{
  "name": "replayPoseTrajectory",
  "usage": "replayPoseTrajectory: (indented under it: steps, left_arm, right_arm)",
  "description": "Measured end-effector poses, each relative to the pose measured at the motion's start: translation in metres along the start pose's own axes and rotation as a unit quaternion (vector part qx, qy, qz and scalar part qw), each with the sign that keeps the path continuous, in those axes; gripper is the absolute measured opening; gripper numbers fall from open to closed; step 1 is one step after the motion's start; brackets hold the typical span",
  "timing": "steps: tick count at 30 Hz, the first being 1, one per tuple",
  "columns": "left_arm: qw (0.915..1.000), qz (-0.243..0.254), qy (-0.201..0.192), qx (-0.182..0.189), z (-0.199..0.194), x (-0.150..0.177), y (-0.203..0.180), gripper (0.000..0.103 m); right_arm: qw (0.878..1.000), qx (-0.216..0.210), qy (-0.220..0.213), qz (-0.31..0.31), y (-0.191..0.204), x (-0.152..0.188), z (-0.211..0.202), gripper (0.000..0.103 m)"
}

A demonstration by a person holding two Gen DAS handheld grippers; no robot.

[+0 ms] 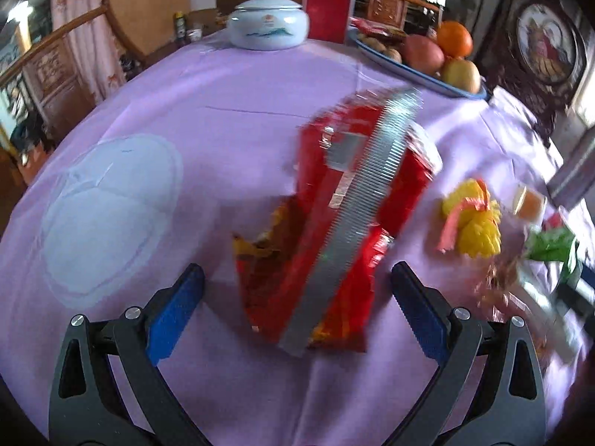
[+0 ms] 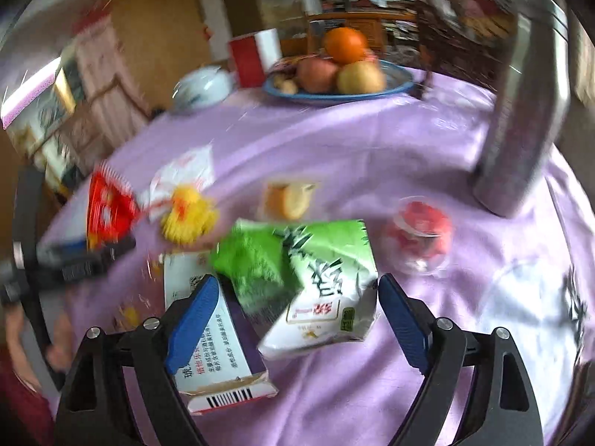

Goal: Collect trash
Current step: 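Return both tools to the table toward the red snack wrapper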

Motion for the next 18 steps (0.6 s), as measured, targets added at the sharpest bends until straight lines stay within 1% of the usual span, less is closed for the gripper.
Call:
replayPoseTrajectory:
  steps: [2, 3, 5, 8, 10, 13, 14, 18]
  left_arm:
    - [0.9999, -0.015, -0.003, 0.009, -0.003, 0.0, 0.006, 0.097]
    - [0.9997, -0.021, -0.003, 0.012, -0.004, 0.0, 0.008, 0.097]
    - [0.9995, -0.027, -0.004, 0.017, -0.005, 0.001, 0.011, 0.096]
    - [0.9994, -0.028, -0.005, 0.02, -0.007, 0.002, 0.011, 0.097]
    - [0.9993, -0.025, -0.008, 0.025, -0.009, 0.003, 0.009, 0.097]
    - [0.9993, -0.013, -0.023, 0.027, -0.016, 0.003, 0.004, 0.096]
    - [0.9991, -0.005, -0.033, 0.025, -0.02, 0.004, 0.001, 0.096]
    - [0.9967, 0.03, -0.073, 0.018, -0.035, 0.006, -0.013, 0.096]
  right_arm:
    - [1.0, -0.01, -0.001, -0.004, 0.003, 0.001, -0.003, 0.086]
    - [1.0, -0.005, -0.001, 0.002, -0.001, 0.001, -0.004, 0.085]
    - [1.0, 0.005, -0.002, 0.021, -0.01, -0.001, -0.003, 0.085]
    - [0.998, -0.005, -0.003, 0.07, -0.029, -0.004, -0.004, 0.085]
    - [0.996, -0.01, -0.004, 0.085, -0.035, -0.005, -0.004, 0.085]
    - [0.995, -0.01, -0.012, 0.097, -0.041, -0.006, -0.007, 0.085]
    - [0.995, -0.009, -0.012, 0.096, -0.041, -0.006, -0.007, 0.085]
    - [0.997, -0.023, 0.005, 0.076, -0.03, -0.002, 0.001, 0.086]
Point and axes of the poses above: each gripper's, at about its wrist camera, not at the fingertips, and z roughly the way its jaws point, y to its left, x to its underside, the point moved 2 cm from there along z, roughly the way its jaws point
